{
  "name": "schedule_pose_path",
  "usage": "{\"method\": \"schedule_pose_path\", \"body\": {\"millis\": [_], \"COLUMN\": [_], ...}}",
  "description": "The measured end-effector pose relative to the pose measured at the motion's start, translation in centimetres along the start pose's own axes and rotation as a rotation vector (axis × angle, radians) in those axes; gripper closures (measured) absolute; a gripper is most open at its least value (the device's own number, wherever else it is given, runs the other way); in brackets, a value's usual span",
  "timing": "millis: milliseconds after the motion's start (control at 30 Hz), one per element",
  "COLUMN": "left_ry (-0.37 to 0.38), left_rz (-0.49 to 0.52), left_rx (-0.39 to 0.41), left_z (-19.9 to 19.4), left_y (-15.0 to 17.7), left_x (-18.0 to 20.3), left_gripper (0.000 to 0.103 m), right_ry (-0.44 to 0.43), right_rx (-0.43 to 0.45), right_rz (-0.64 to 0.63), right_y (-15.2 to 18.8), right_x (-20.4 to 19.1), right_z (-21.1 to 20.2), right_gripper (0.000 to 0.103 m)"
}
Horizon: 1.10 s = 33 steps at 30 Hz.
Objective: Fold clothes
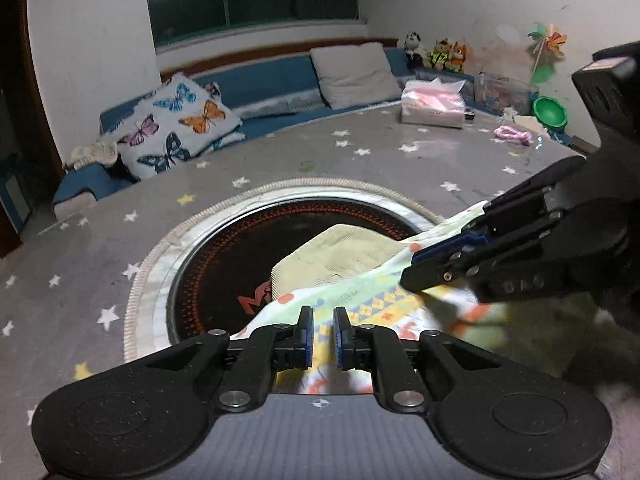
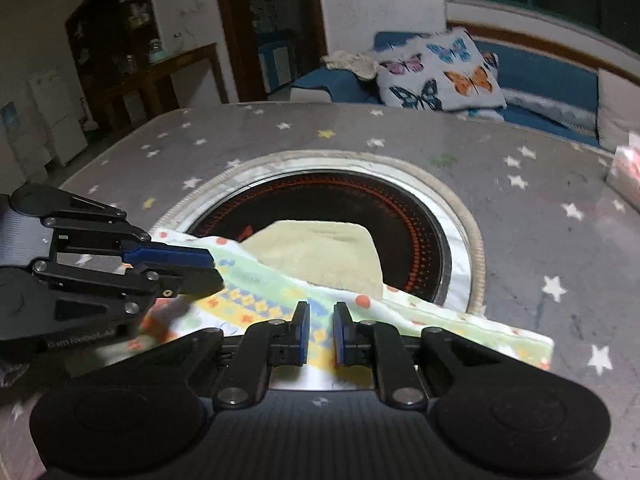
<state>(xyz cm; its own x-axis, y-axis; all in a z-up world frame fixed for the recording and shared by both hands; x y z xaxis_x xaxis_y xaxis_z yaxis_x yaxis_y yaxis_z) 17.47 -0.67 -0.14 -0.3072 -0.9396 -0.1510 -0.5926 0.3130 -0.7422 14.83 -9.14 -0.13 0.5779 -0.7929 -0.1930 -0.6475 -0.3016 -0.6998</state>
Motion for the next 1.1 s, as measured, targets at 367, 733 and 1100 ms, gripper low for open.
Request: {"method": "schedule_pose_path", "body": {"millis": [367,733,1100], "left_ry": [-0.009,0.0,-0.028], "left_rz": [-0.028,0.028,-0.076], "left_rx": [0.038,0.081,0.071], "left_z": [-2.6,-7.5,-7.7], "left_y": [1.1,5.8,7.6], "left_x": [-0.7,1.9,0.8], "left_gripper": [0.09,0.089,0.074], "right_ry": [-0.022,-0.094,-0.094], "right_rx": [0.018,0.002,0.03], "right_rz": [-0.027,-0.2,-0.134], "right_y": [0.6,4.8,6.7], "right_x": [-1.2,-7.2,-6.3], "right_z": [-2.2,-4.4,-5.5], "right_gripper": [0.076,0.076,0.068]}}
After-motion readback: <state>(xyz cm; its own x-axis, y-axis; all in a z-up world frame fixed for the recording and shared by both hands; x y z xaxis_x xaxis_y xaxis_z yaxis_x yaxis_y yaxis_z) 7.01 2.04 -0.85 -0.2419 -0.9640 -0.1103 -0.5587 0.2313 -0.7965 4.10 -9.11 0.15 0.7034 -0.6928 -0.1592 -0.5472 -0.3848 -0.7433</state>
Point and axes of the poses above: each gripper's, at about its wrist camera, not at the fingertips, and z roughly the way its jaws point, x to its right, y to its underside, the point moved 3 cm from there along z, roughly the way its jaws point, and after that the axes turned 5 degrees about -y, right-handed, at the moved point
